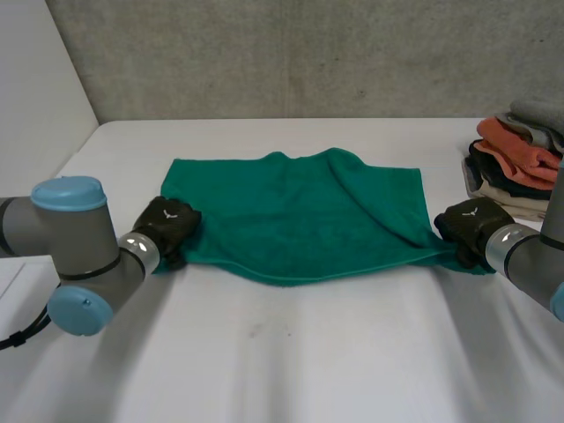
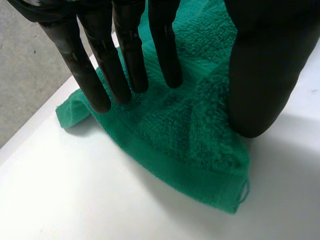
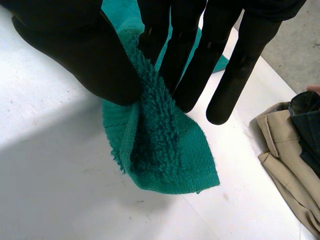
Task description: Fold the laundry.
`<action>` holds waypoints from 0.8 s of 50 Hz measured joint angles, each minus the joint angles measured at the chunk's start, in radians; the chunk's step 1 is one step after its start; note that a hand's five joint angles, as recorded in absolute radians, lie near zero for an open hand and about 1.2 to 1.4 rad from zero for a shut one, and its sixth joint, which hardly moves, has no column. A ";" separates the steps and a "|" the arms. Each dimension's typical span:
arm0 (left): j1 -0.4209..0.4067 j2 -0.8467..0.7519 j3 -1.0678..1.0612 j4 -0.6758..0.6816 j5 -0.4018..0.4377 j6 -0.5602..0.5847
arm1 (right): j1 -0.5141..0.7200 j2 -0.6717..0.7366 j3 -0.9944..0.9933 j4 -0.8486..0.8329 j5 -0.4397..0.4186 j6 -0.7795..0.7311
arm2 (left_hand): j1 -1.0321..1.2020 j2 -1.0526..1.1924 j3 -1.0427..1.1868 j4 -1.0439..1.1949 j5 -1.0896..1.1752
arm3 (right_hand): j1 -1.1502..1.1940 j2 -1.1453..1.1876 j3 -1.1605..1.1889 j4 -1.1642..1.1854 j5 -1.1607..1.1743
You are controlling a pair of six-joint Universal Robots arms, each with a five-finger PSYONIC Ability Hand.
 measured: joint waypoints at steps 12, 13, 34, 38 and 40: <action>-0.004 -0.021 0.057 0.002 -0.017 -0.003 | -0.001 0.000 -0.001 0.001 0.001 -0.002 | 0.484 0.546 0.542 0.545 0.497 | 0.000 0.000 0.000 0.000 0.000; -0.003 -0.004 0.054 0.002 -0.024 -0.005 | 0.000 -0.001 -0.002 0.003 0.002 -0.003 | 0.484 0.546 0.542 0.545 0.497 | 0.000 0.000 0.000 0.000 0.000; 0.016 0.594 -0.489 -0.173 -0.113 0.241 | -0.019 -0.192 0.078 0.418 0.151 -0.297 | 0.484 0.548 0.546 0.548 0.497 | 0.000 0.000 0.000 0.000 0.000; 0.019 0.578 -0.504 -0.222 -0.112 0.289 | -0.014 -0.174 0.096 0.417 0.179 -0.334 | 0.484 0.548 0.546 0.549 0.497 | 0.000 0.000 0.000 0.000 0.000; 0.020 0.545 -0.480 -0.217 -0.114 0.296 | -0.010 -0.146 0.093 0.398 0.185 -0.338 | 0.484 0.549 0.546 0.549 0.504 | 0.000 0.000 0.000 0.000 0.000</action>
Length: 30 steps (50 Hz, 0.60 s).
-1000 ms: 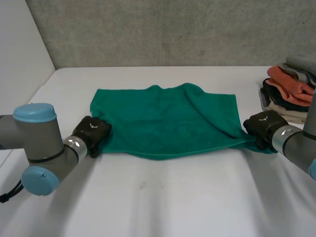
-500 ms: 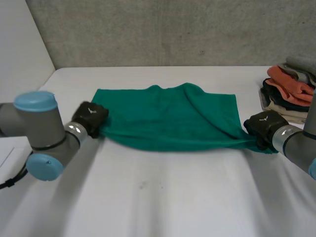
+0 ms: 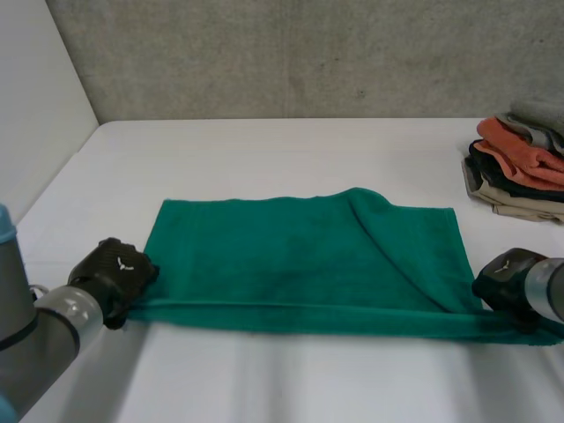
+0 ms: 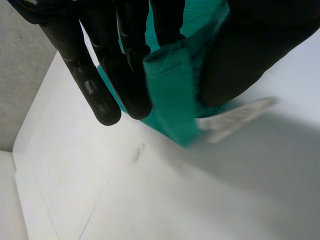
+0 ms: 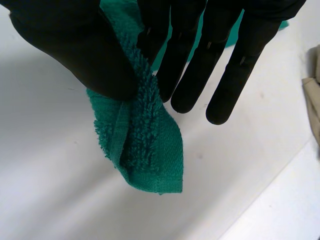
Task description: Fold the laundry.
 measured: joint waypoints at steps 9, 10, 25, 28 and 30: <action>-0.011 -0.211 0.274 0.140 -0.060 -0.005 | 0.035 0.107 -0.139 -0.213 0.008 0.066 | 0.000 0.001 0.000 0.000 0.004 | 0.000 0.000 0.003 0.000 0.002; -0.014 -0.226 0.306 0.158 -0.069 -0.006 | 0.041 0.108 -0.160 -0.235 0.008 0.078 | 0.000 0.001 0.000 0.000 0.004 | 0.000 0.000 0.003 0.000 0.002; -0.070 -0.239 0.788 0.696 -0.170 -0.086 | 0.110 0.021 -0.501 -0.788 -0.005 0.252 | 0.000 0.001 0.000 0.000 0.027 | 0.000 0.000 0.003 0.000 0.014; -0.066 -0.227 0.729 0.662 -0.169 -0.100 | 0.110 0.027 -0.502 -0.698 -0.008 0.248 | 0.000 0.001 0.000 0.000 0.027 | 0.000 0.000 0.003 0.000 0.014; -0.063 -0.224 0.675 0.634 -0.168 -0.112 | 0.109 0.037 -0.499 -0.628 -0.012 0.246 | 0.000 0.001 0.000 0.000 0.027 | 0.000 0.000 0.003 0.000 0.014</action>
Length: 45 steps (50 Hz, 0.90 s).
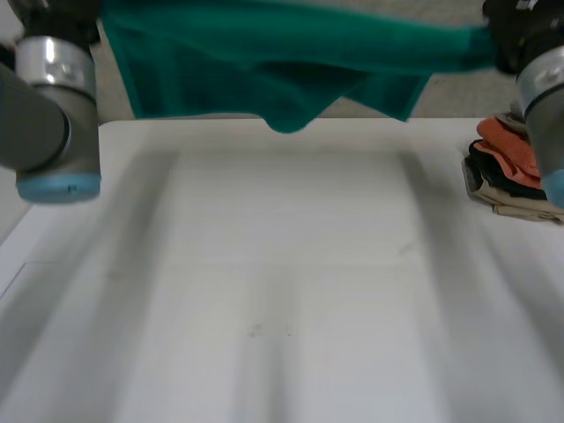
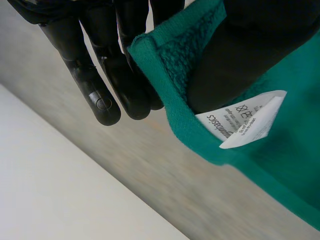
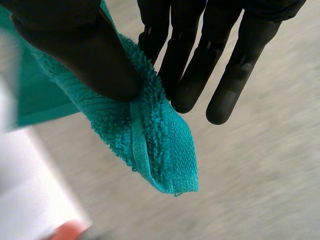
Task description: Fold the laundry.
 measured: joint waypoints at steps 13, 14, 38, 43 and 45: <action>-0.002 -0.006 -0.367 -0.060 0.008 -0.065 | -0.013 0.226 0.056 0.489 -0.058 0.082 | 0.000 0.000 0.000 0.000 0.000 | 0.000 0.000 0.000 0.000 0.000; -0.003 -0.006 -0.380 -0.060 0.008 -0.065 | -0.019 0.240 0.059 0.497 -0.067 0.106 | 0.000 0.000 0.000 0.000 0.000 | 0.000 -0.001 -0.003 -0.004 -0.002; -0.028 0.032 -0.386 -0.095 0.008 -0.062 | -0.168 -0.040 0.550 0.325 -0.376 0.040 | 0.000 0.000 0.000 0.000 0.000 | -0.533 -0.626 -0.649 -0.655 -0.654; -0.023 0.023 -0.323 -0.134 0.007 -0.062 | -0.168 -0.063 0.686 0.248 -0.384 -0.052 | 0.000 0.000 0.000 0.000 0.000 | -0.533 -0.626 -0.649 -0.655 -0.650; -0.022 0.015 -0.292 -0.156 0.006 -0.064 | -0.168 -0.065 0.727 0.208 -0.385 -0.064 | 0.000 0.000 0.000 0.000 0.000 | -0.533 -0.626 -0.649 -0.655 -0.648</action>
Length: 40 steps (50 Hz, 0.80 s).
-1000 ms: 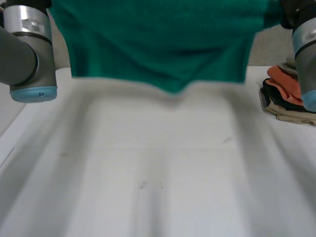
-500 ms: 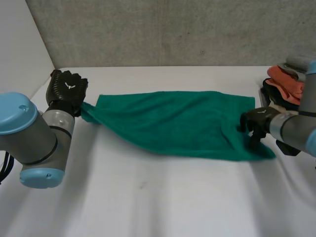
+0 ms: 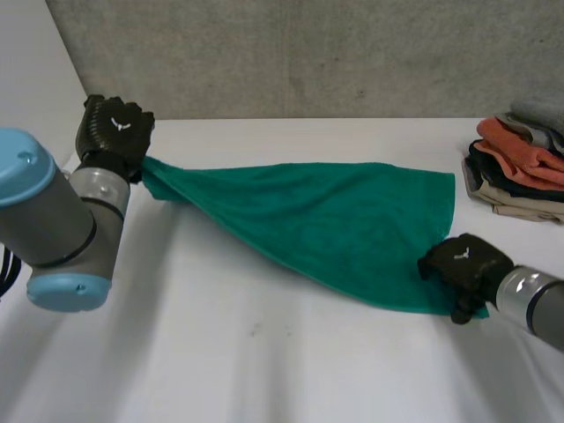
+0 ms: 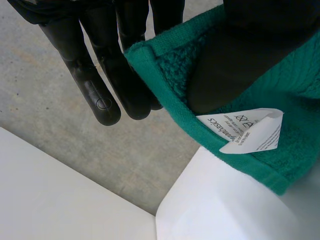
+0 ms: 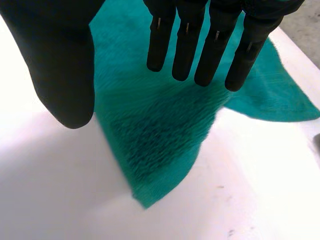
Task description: Fold the laundry.
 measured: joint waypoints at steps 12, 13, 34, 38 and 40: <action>0.000 -0.041 0.098 -0.062 -0.003 -0.026 | 0.001 0.021 0.099 -0.219 -0.001 -0.003 | 0.000 0.000 0.000 0.000 0.000 | 0.003 0.004 0.005 0.002 0.029; 0.001 -0.041 0.098 -0.062 -0.004 -0.027 | 0.000 0.028 0.097 -0.228 0.000 -0.003 | 0.000 0.000 0.000 0.000 0.000 | 0.004 0.008 0.010 0.009 0.036; 0.008 -0.015 0.031 -0.071 -0.006 -0.035 | 0.000 0.135 -0.038 -0.242 0.058 0.004 | 0.000 0.000 0.000 0.000 0.000 | 0.539 0.633 0.646 0.651 0.634; 0.011 0.036 -0.019 -0.092 -0.004 -0.043 | -0.015 0.106 -0.059 -0.178 0.062 0.022 | 0.000 0.000 0.000 0.000 0.000 | 0.539 0.633 0.646 0.653 0.634; 0.014 0.075 -0.053 -0.119 -0.003 -0.044 | -0.029 0.076 -0.078 -0.114 0.062 0.035 | 0.000 0.000 0.000 0.000 0.000 | 0.539 0.633 0.646 0.653 0.634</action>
